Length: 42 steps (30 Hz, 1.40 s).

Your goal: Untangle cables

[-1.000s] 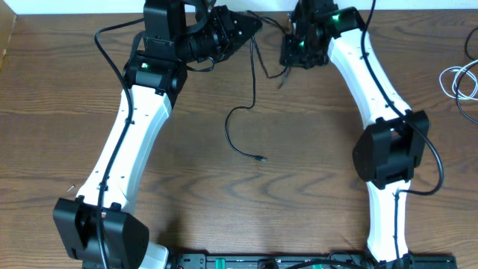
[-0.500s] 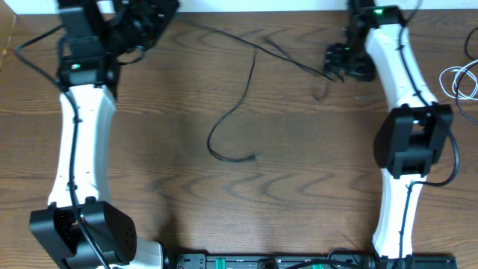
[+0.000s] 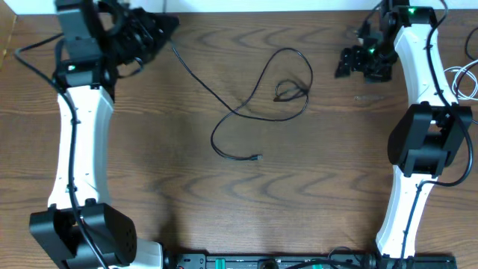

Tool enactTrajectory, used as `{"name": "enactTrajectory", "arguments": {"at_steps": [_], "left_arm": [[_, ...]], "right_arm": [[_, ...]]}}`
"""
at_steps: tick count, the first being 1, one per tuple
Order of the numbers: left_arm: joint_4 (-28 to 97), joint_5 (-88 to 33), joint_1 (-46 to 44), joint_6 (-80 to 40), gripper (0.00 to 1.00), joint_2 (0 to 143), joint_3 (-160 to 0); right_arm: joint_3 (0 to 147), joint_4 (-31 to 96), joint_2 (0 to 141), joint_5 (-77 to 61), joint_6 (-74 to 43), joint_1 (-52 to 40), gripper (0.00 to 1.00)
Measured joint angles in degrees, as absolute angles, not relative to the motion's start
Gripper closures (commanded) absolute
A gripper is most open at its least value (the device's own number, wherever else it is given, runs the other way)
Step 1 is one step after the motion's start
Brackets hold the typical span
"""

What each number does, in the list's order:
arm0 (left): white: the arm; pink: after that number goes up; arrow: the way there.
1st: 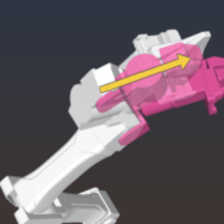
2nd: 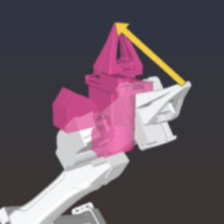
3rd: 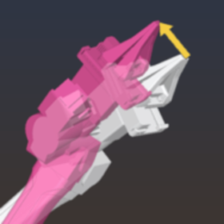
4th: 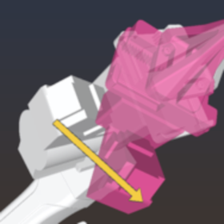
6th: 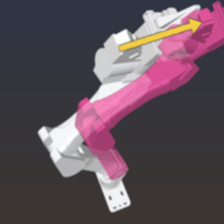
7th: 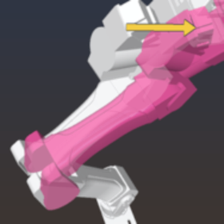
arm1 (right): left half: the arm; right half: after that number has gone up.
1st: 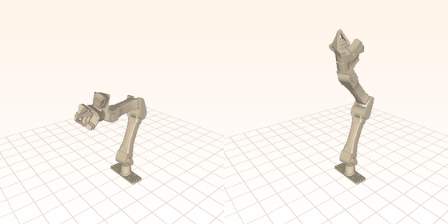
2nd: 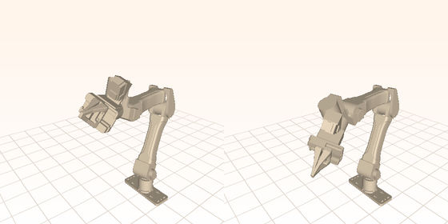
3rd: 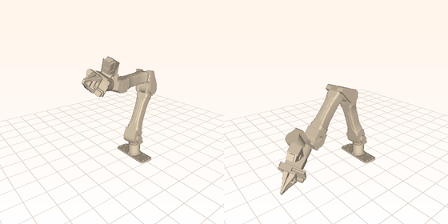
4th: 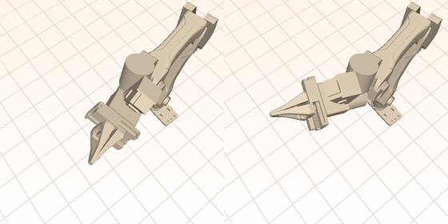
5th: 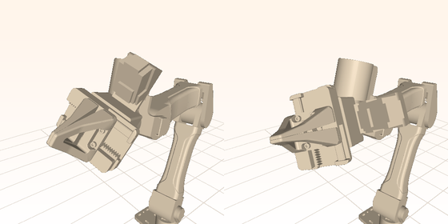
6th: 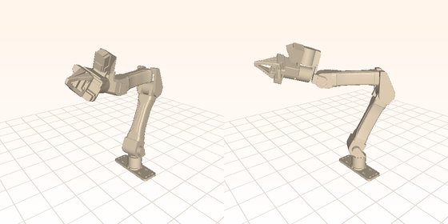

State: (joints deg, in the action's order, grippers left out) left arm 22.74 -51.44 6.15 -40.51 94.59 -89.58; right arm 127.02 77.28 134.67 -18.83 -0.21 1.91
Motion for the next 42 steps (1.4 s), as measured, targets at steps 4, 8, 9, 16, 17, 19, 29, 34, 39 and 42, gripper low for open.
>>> {"name": "enactTrajectory", "arguments": {"at_steps": [4, 8, 9, 16, 17, 19, 29, 34, 39, 42], "left_arm": [[30.9, -47.3, 1.7, -35.2, 0.93, 94.6, -89.6], [35.4, -41.7, -3.0, -31.2, 0.92, 94.5, -89.6], [36.2, -39.9, -4.4, -30.3, 0.92, 94.5, -89.6], [39.2, -30.3, -9.7, -27.9, 0.62, 94.5, -89.6], [39.2, -29.0, -10.5, -27.7, 0.57, 94.5, -89.6], [39.2, -26.6, -11.9, -27.5, 0.46, 94.8, -89.6], [39.3, -17.6, -15.0, -27.1, 0.18, 103.6, -89.6], [40.2, -14.2, -15.0, -27.1, 0.18, 104.7, -89.6], [41.0, -12.4, -15.0, -26.7, 0.18, 104.7, -89.6], [41.3, -11.7, -15.0, -26.5, 0.18, 104.7, -89.6]], "right_arm": [[127.0, 76.9, 134.6, -23.9, 1.6, 0.1, 0.10], [127.0, 75.5, 134.6, -26.1, 3.3, -2.6, 0.04], [127.0, 75.1, 134.6, -26.5, 3.8, -3.5, 0.03], [127.0, 72.4, 134.6, -27.8, 1.0, -5.4, 0.04], [127.0, 71.7, 134.6, -27.9, 0.0, -5.4, 0.04], [127.0, 70.7, 134.6, -28.1, -1.4, -5.4, 0.04], [127.0, 59.8, 134.8, -22.2, -2.6, -12.3, 0.04], [127.0, 55.1, 137.4, -19.3, 3.5, -16.7, 0.11], [127.0, 53.5, 141.1, -17.9, 8.2, -18.0, 0.16], [127.0, 53.1, 143.5, -17.5, 9.7, -18.0, 0.18]]}}
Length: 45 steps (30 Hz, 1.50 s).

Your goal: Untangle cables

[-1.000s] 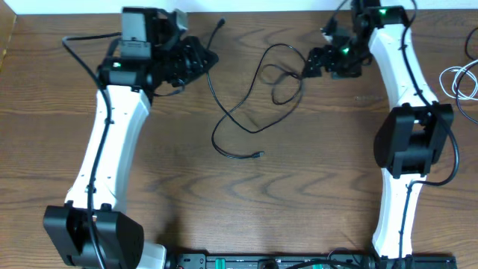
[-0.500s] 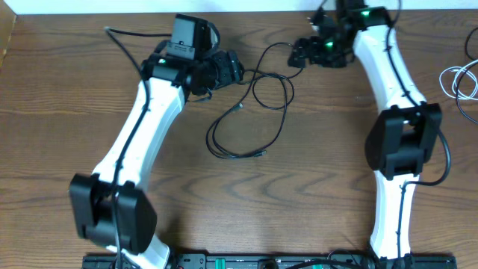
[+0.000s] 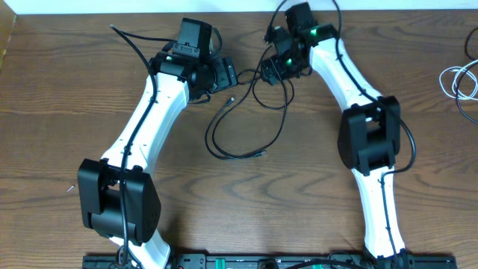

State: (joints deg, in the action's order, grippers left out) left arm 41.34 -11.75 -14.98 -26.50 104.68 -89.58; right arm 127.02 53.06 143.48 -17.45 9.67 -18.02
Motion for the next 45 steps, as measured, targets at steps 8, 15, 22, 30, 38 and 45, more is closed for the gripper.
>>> {"name": "enactTrajectory", "arguments": {"at_steps": [8, 15, 22, 30, 38, 45], "left_arm": [[41.4, -11.6, -15.0, -26.5, 0.18, 104.7, -89.6], [41.4, -11.6, -15.0, -26.5, 0.18, 104.7, -89.6], [41.4, -11.6, -15.0, -26.5, 0.18, 104.7, -89.6], [41.4, -11.5, -15.0, -26.5, 0.18, 104.7, -89.6], [41.5, -11.4, -15.0, -26.5, 0.18, 104.7, -89.6], [41.4, -11.4, -15.0, -26.5, 0.18, 104.7, -89.6]], "right_arm": [[127.0, 52.6, 145.9, -16.9, 12.4, -18.1, 0.36], [127.8, 53.6, 146.8, -14.1, 14.3, -18.5, 0.99], [128.6, 57.5, 146.5, -7.8, 11.3, -18.5, 0.99], [127.0, 62.2, 141.9, -4.2, 6.2, -16.8, 0.99], [126.7, 64.6, 118.6, -6.3, 1.8, -7.9, 0.99], [127.4, 64.8, 98.0, -7.5, -1.2, 7.2, 0.99]]}}
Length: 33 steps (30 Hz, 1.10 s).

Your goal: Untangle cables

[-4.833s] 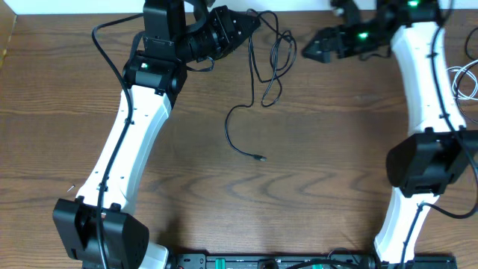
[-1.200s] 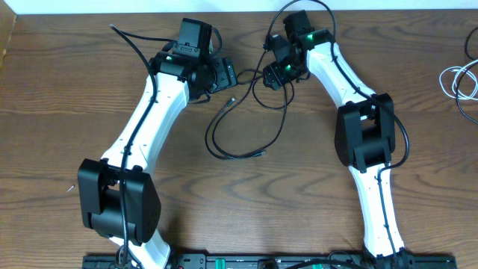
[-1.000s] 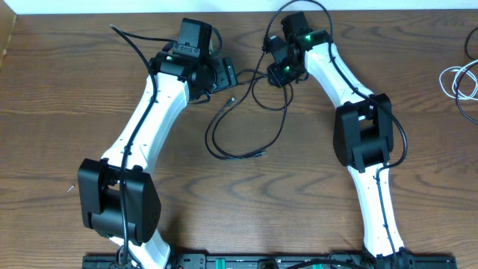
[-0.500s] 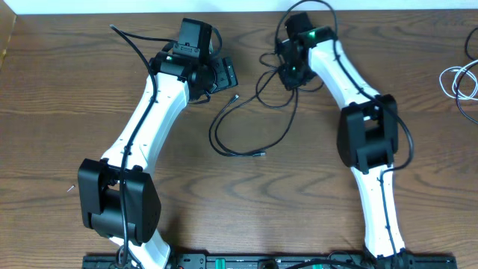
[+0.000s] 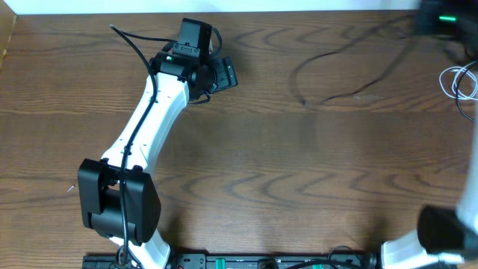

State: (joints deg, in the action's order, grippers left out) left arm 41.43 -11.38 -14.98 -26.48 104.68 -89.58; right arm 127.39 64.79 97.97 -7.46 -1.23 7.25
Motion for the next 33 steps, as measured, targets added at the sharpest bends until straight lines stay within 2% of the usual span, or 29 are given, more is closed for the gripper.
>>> {"name": "enactTrajectory", "arguments": {"at_steps": [11, 14, 22, 28, 29, 30, 31, 32, 33], "left_arm": [[41.4, -11.4, -15.0, -26.5, 0.18, 104.7, -89.6], [41.4, -11.4, -15.0, -26.5, 0.18, 104.7, -89.6], [41.4, -11.3, -15.0, -26.5, 0.18, 104.7, -89.6], [41.9, -11.2, -15.0, -26.5, 0.18, 104.7, -89.6], [42.0, -11.2, -15.0, -26.5, 0.18, 104.7, -89.6], [42.1, -11.2, -15.0, -26.5, 0.18, 104.7, -89.6], [42.2, -11.2, -15.0, -26.5, 0.18, 104.7, -89.6], [42.2, -11.2, -15.0, -26.5, 0.18, 104.7, -89.6], [42.2, -11.2, -15.0, -26.5, 0.18, 104.7, -89.6]], "right_arm": [[127.4, 63.7, 87.0, -13.0, -3.5, 36.1, 0.99], [127.4, 63.4, 87.1, -16.3, -3.6, 40.6, 0.99], [127.5, 62.3, 93.1, -19.7, -3.5, 43.6, 0.99], [127.4, 61.9, 105.9, -19.7, -3.5, 43.6, 0.99], [127.4, 61.9, 108.1, -19.6, -3.5, 43.6, 0.96], [127.4, 61.9, 109.9, -19.5, -3.6, 43.6, 0.89], [127.4, 62.0, 112.1, -19.2, -3.7, 43.7, 0.69], [127.4, 62.0, 114.1, -19.0, -3.5, 43.7, 0.26], [127.4, 62.1, 116.4, -18.8, -3.4, 43.7, 0.08]]}}
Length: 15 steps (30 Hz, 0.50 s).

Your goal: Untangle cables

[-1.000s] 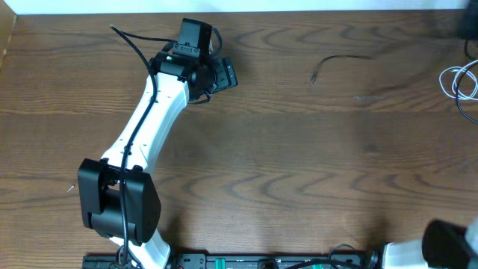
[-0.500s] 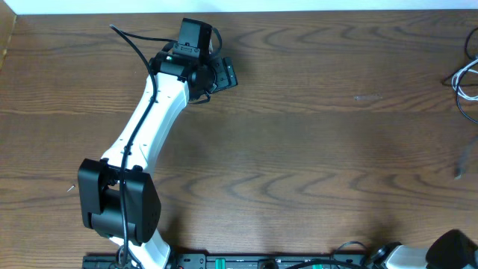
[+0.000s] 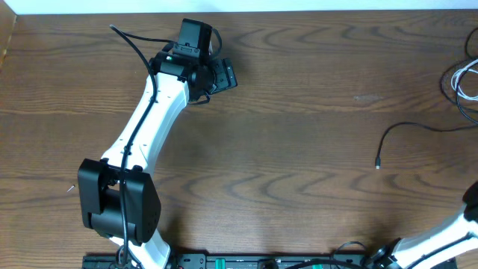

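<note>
A thin black cable lies at the right of the table. Its free plug end points toward the front, and the rest arcs up and runs off the right edge. My left gripper hovers at the back centre-left, far from the cable; it looks open with nothing between its fingers. The right gripper is out of the overhead view; only a piece of the right arm shows at the bottom right corner.
A white coiled cable and a dark loop lie at the right edge. The left arm stretches diagonally across the left half of the table. A black rail runs along the front edge.
The black cable was stretched along the back right and now lies lower at the right edge with its plug end free. The blurred right gripper has left the view. The left arm has not moved.
First the cable lay looped mid-table, one end at my left gripper at the back left. Then both grippers were at the back centre by the loops. Then the cable was drawn out toward the back right. Now it lies straighter at the right edge.
</note>
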Tool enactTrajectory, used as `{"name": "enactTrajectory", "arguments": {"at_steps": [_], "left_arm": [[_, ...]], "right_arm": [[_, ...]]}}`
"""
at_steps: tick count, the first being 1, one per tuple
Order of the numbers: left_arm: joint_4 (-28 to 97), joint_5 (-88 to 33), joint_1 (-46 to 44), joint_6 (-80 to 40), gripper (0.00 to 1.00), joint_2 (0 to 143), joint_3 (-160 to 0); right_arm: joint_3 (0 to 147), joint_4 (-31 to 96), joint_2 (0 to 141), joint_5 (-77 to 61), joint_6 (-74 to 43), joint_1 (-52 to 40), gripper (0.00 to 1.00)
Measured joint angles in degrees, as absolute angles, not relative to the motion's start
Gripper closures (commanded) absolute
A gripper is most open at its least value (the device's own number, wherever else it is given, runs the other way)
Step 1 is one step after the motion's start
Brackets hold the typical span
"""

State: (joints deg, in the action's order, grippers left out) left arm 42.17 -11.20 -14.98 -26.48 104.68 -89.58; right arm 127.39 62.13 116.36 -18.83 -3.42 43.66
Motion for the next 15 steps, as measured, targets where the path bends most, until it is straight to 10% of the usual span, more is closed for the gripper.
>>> {"name": "enactTrajectory", "arguments": {"at_steps": [15], "left_arm": [[42.2, -11.2, -15.0, -26.5, 0.18, 104.7, -89.6]], "right_arm": [[126.9, 69.6, 120.0, -24.4, -0.4, 41.8, 0.01]]}}
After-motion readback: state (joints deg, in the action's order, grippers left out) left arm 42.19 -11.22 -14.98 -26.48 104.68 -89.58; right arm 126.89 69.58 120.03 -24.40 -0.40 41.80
